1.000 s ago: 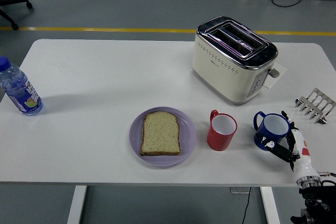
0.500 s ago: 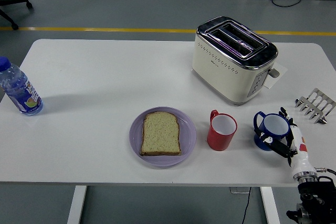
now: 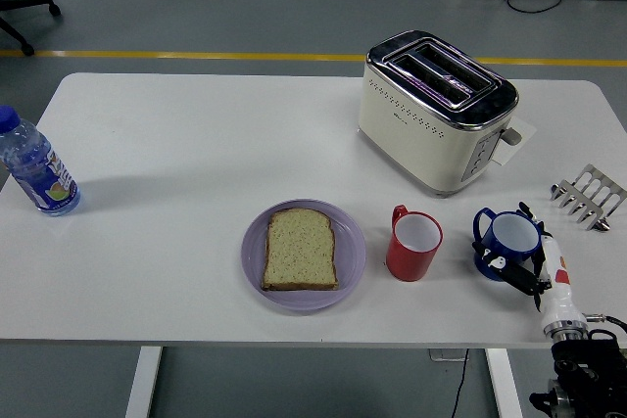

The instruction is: Pick up the cup,pour liquid into bread,place the cup on the desk

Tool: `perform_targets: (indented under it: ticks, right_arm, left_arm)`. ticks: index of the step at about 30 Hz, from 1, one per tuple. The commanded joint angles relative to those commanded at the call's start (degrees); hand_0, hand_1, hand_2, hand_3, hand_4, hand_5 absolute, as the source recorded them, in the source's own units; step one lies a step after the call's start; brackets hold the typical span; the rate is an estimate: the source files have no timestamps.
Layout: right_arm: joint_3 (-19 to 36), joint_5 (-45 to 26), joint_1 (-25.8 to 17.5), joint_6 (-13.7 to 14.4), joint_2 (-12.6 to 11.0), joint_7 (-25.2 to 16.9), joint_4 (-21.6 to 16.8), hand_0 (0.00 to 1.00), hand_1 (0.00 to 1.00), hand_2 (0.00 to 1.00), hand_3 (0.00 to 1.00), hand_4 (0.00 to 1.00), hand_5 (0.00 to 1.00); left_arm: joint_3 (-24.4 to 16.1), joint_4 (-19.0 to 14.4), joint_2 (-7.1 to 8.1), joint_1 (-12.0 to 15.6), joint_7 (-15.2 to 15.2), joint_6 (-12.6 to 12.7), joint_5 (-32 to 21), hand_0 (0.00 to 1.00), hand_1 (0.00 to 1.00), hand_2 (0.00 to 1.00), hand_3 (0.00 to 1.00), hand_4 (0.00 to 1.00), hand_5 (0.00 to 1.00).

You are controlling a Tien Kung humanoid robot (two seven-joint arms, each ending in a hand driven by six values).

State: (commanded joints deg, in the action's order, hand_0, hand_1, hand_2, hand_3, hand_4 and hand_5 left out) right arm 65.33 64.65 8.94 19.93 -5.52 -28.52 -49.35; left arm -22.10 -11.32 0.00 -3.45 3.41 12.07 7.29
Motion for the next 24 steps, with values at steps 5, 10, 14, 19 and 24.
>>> perform_targets:
  ticks: [5, 10, 14, 19, 24]
  right_arm:
    - [-1.0, -1.1, 0.5, 0.7, 0.1, -1.0, 1.0, 0.898, 0.812, 0.915, 0.923, 0.968, 0.121]
    - [-2.0, -2.7, 1.1, 1.5, 0.4, -2.4, 2.2, 0.863, 0.767, 0.867, 0.88, 0.964, 0.111]
    - [-2.2, -3.9, 1.2, 2.3, 0.3, -3.2, 2.5, 0.863, 0.767, 0.867, 0.88, 0.964, 0.111]
    - [-2.1, -5.0, 1.2, 3.1, 0.3, -4.0, 2.7, 0.794, 0.67, 0.789, 0.795, 0.946, 0.071]
    - [-2.5, -5.6, 1.2, 3.9, 0.3, -4.3, 3.3, 0.65, 0.6, 0.72, 0.71, 0.912, 0.011]
  left_arm:
    - [0.0, 0.0, 0.0, 0.1, 0.0, 0.0, -0.1, 0.641, 0.66, 0.677, 0.517, 0.245, 0.845]
    - [0.2, 0.0, 0.0, 0.1, 0.0, 0.0, -0.1, 0.641, 0.66, 0.678, 0.517, 0.246, 0.845]
    - [0.3, 0.0, 0.0, 0.2, 0.0, 0.0, -0.1, 0.641, 0.66, 0.678, 0.517, 0.246, 0.845]
    - [0.4, 0.1, 0.0, 0.2, 0.0, 0.0, -0.1, 0.64, 0.659, 0.677, 0.517, 0.248, 0.847]
    - [0.6, 0.1, 0.0, 0.5, 0.0, 0.0, -0.2, 0.64, 0.659, 0.677, 0.517, 0.25, 0.849]
